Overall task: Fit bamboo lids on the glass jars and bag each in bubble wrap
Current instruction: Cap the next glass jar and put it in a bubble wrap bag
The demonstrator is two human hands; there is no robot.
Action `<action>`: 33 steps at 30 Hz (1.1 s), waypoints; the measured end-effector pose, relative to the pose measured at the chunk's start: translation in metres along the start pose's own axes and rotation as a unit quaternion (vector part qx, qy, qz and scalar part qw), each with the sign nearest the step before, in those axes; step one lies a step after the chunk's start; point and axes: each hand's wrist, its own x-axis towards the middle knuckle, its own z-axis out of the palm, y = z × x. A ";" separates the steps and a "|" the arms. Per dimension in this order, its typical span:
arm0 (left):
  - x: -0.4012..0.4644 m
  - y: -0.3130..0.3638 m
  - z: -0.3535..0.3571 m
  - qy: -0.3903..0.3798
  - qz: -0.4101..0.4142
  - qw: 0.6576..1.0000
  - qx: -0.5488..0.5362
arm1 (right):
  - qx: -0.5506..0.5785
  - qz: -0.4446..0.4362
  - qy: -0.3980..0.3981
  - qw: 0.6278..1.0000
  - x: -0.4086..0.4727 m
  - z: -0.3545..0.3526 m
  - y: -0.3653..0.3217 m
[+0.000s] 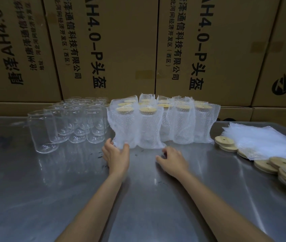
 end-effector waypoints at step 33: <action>0.144 0.025 -0.172 0.008 0.141 0.743 0.655 | -0.118 -0.105 -0.099 0.982 -0.070 0.000 -0.013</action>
